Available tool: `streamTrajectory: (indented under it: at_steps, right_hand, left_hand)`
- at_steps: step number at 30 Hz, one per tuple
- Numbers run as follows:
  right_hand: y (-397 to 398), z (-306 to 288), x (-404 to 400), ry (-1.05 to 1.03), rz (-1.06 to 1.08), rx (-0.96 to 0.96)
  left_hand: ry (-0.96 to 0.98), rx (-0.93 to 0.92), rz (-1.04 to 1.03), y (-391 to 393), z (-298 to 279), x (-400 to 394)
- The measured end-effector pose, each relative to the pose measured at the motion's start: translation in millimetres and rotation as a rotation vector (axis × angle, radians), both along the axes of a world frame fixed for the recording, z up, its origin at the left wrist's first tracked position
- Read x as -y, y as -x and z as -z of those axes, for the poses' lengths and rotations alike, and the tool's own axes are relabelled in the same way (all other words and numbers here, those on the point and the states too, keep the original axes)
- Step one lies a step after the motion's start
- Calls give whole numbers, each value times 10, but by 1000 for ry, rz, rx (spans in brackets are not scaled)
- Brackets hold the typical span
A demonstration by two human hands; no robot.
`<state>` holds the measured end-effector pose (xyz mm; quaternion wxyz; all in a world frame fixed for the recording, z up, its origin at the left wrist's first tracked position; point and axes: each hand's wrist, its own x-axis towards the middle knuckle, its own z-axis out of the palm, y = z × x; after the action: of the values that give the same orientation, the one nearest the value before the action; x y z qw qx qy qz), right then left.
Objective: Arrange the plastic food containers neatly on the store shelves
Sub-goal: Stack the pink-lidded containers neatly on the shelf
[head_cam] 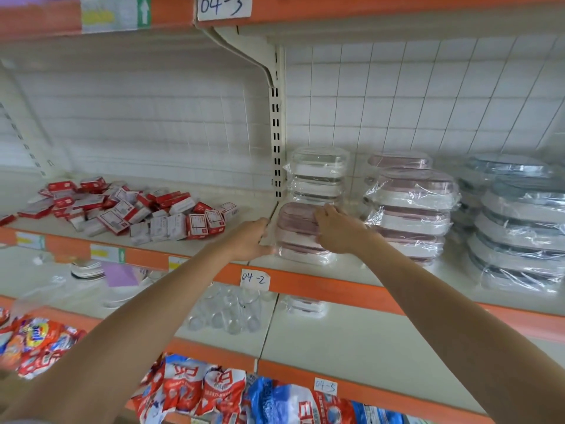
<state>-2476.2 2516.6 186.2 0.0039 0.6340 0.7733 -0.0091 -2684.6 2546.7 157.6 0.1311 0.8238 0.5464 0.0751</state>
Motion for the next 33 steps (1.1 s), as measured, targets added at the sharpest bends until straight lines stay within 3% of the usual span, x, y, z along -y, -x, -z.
streamTrajectory:
  at_steps: [4, 12, 18, 24, 33]
  right_hand:
    - [50, -4, 83, -94, 32, -11]
    - [368, 174, 516, -303, -139, -45]
    - [563, 728, 946, -137, -246, -16]
    - [433, 1411, 1247, 182, -168, 53]
    - [307, 2084, 1201, 301, -87, -45]
  left_hand:
    - [-42, 3, 48, 10, -37, 131]
    - [-245, -93, -21, 151, 59, 601]
    - [-309, -106, 107, 228, 494, 1000]
    - [-61, -288, 139, 202, 1180, 1397]
    - [12, -300, 48, 300, 1644, 1424]
